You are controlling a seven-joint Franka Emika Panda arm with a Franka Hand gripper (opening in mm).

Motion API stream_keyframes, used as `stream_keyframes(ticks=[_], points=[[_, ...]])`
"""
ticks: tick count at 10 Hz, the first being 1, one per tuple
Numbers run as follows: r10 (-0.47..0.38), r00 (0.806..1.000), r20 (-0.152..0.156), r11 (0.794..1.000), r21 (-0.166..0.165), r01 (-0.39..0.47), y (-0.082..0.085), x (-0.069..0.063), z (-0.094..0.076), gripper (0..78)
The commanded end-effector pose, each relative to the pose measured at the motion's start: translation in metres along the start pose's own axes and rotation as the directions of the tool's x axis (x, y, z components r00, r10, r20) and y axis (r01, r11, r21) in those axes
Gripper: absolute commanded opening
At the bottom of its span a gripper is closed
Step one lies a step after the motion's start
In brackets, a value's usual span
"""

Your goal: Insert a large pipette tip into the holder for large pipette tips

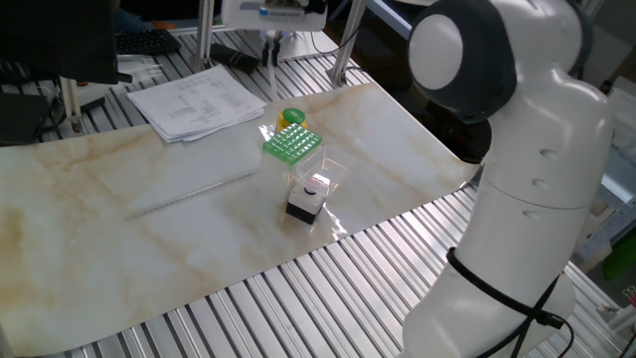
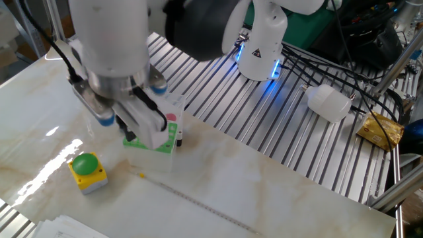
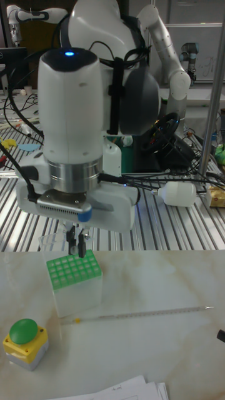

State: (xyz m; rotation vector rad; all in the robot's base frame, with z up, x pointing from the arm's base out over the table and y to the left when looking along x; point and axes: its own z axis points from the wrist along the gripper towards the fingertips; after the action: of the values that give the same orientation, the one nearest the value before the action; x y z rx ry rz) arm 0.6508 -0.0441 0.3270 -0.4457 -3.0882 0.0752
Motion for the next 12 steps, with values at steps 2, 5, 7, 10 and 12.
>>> stream_keyframes(ticks=[2,5,7,10,12], points=[[-0.027,0.993,0.116,1.000,-0.013,0.028,-0.015,-0.011,-0.013,1.2],[-0.042,0.987,0.155,0.999,-0.007,0.043,-0.018,-0.012,-0.015,1.2],[-0.069,0.982,0.173,0.998,0.010,0.069,-0.026,-0.015,-0.018,1.2],[-0.096,0.979,0.179,0.995,0.019,0.094,-0.035,-0.021,-0.022,1.2],[-0.096,0.979,0.179,0.995,0.019,0.094,-0.036,-0.020,-0.022,1.2]])
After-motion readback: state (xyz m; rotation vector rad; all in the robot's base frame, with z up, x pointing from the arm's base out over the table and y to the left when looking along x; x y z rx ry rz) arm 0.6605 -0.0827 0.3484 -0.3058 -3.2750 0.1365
